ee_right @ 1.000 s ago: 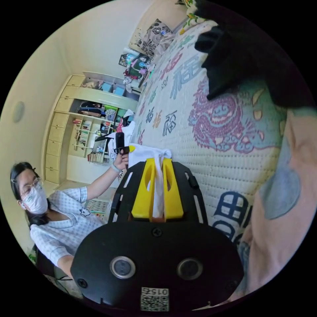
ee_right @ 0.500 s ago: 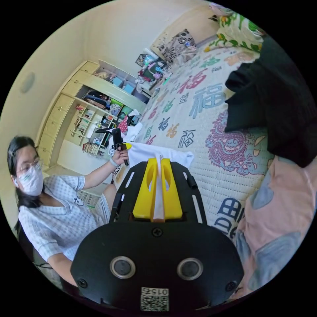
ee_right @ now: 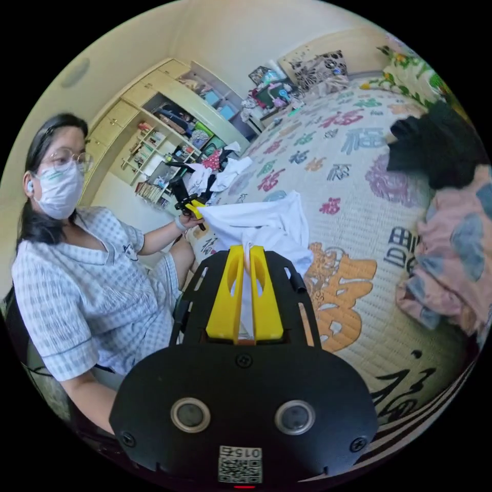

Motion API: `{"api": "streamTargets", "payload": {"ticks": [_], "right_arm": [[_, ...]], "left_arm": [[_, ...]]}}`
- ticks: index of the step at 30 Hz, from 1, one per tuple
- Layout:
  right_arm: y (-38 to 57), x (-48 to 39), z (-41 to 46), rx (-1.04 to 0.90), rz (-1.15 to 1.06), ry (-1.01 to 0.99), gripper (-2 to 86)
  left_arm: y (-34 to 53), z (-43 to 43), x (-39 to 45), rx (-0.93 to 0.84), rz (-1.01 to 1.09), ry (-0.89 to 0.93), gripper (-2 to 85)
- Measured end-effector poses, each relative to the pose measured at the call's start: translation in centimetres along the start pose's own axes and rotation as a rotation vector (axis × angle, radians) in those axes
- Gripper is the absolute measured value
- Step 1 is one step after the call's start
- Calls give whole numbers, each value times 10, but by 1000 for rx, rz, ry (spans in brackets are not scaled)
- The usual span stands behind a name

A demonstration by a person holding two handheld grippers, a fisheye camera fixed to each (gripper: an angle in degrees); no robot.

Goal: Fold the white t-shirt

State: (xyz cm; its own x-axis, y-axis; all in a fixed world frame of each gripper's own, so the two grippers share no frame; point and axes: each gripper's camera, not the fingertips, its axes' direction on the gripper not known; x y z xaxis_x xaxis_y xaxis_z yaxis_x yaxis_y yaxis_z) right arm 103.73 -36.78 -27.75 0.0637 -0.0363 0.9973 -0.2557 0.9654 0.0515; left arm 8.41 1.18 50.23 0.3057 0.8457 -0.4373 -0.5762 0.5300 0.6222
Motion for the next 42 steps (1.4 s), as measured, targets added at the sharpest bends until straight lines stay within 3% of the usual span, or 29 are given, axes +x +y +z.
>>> {"api": "streamTargets", "payload": {"ticks": [5,7,17,22,28,30,35,42], "right_arm": [[-10,27,9,120,105,-82,7],[-37,39,25,37,111,-147,8],[-119,56,145,-339,-14,-143,30],[-121,55,201,-498,-58,45,95],[-109,57,251,-590,-51,-11,43],[-107,56,249,-540,-47,-11,29],[-111,37,171,-145,-53,-43,12],[-114,-94,89,49,-410,109,7]], "left_arm": [[-6,-27,-58,157,-257,102,3],[-2,-28,-77,135,-350,214,3],[37,-13,-36,169,-422,259,1],[25,-19,-21,129,-397,203,1],[10,-24,-16,127,-394,211,0],[4,-32,-18,148,-407,195,0],[-59,-99,-27,253,-349,23,-2],[-179,-177,52,281,-7,-136,-3]]}}
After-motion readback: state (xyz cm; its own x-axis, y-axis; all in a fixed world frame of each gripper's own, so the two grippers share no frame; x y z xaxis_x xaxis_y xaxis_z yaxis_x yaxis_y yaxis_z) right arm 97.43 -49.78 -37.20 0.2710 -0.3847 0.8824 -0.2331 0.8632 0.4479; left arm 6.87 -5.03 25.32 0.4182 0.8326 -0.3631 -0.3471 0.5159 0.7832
